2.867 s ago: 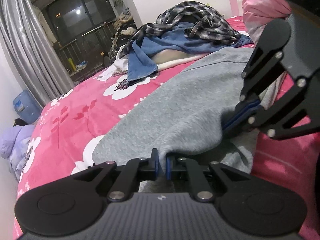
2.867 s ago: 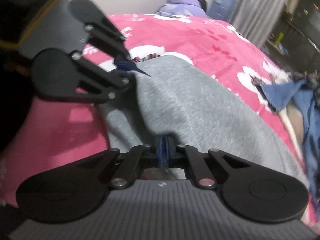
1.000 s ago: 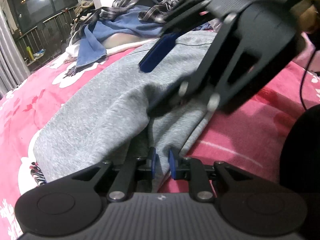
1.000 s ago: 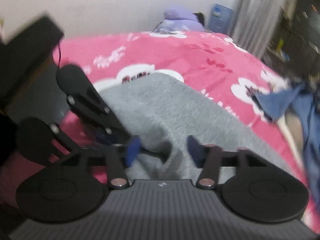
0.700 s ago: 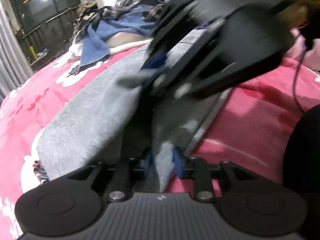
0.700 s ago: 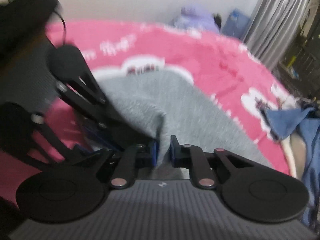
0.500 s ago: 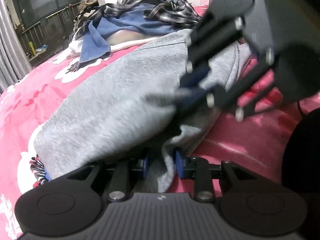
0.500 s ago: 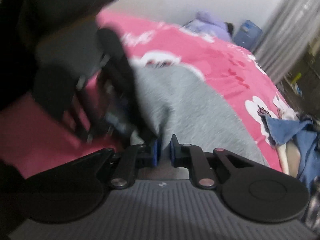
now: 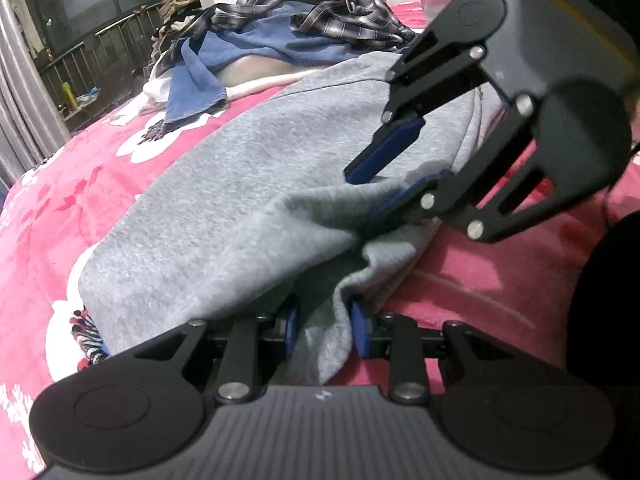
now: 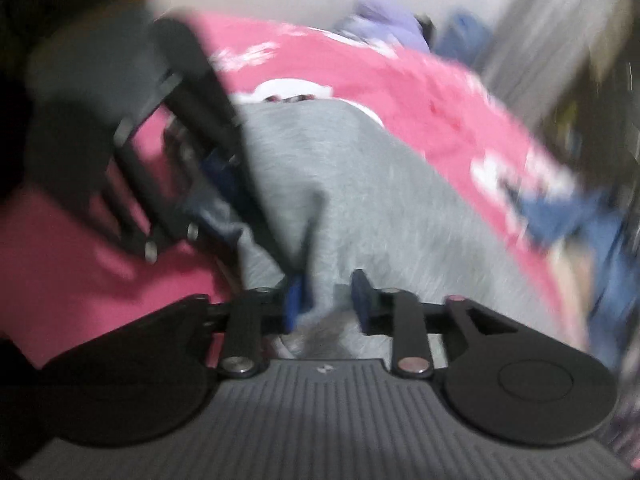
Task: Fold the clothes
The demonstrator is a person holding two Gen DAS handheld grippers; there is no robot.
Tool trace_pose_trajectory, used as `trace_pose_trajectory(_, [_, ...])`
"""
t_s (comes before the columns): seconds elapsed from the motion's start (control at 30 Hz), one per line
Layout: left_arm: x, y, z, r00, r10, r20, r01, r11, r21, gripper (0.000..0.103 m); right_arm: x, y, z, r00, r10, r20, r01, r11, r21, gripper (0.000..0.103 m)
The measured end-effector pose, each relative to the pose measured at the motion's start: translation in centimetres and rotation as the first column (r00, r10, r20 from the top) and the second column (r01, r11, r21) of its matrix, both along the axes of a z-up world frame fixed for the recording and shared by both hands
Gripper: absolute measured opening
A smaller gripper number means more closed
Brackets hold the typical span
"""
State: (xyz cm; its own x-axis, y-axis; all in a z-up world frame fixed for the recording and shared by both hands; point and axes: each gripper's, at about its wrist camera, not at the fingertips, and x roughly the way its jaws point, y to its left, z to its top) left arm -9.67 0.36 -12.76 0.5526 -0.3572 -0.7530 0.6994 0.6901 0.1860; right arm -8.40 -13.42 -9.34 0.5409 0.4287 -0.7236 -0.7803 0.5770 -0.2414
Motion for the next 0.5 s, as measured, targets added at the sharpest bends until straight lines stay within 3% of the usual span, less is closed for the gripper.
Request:
trace_pose_trajectory(0.13, [0.2,0.2,0.2,1.0,0.021,0.001,-0.021,1.0,-0.002,0.03,2.6,-1.5,-0.2,0.971,-0.09,-0.222,0.124,0.981,0.148,0.038])
trace_pose_trajectory(0.17, [0.3,0.2,0.2,1.0,0.026,0.002,-0.026,1.0,-0.003,0.03,3.0,-1.7,-0.4,0.96,-0.097,-0.261,0.144,0.976,0.165,0.037])
trace_pose_trajectory(0.2, [0.3,0.3,0.2,0.999,0.032,0.002,-0.032,0.999,-0.003,0.03,2.8,-1.3,-0.5,0.966,-0.092,-0.24,0.128,0.982,0.139,0.033])
trace_pose_trajectory(0.23, [0.4,0.3,0.3,0.999,0.037,0.002,-0.037,0.999,-0.004,0.03,2.5,-0.9,-0.6,0.974,-0.087,-0.211,0.111,0.988,0.109,0.01])
trace_pose_trajectory(0.3, [0.5,0.4,0.4,0.999,0.048,0.003,-0.048,0.999,-0.005,0.029,0.2,0.8,-0.4,0.999,-0.051,0.007,0.051,0.998,-0.04,0.007])
trace_pose_trajectory(0.33, [0.5,0.5,0.4,0.999,0.053,0.003,-0.053,0.999,-0.005,0.029,-1.1,1.7,-0.4,0.991,-0.017,0.13,0.033,0.992,-0.121,0.007])
trace_pose_trajectory(0.43, [1.0,1.1,0.5,0.996,0.085,-0.016,-0.086,0.996,-0.017,0.028,-4.2,3.4,-2.2,0.925,0.078,0.371,0.042,0.951,-0.306,0.007])
trace_pose_trajectory(0.5, [1.2,1.3,0.4,0.995,0.091,-0.033,-0.092,0.996,-0.019,0.028,-5.2,3.9,-4.7,0.897,0.17,0.409,0.021,0.907,-0.421,0.007])
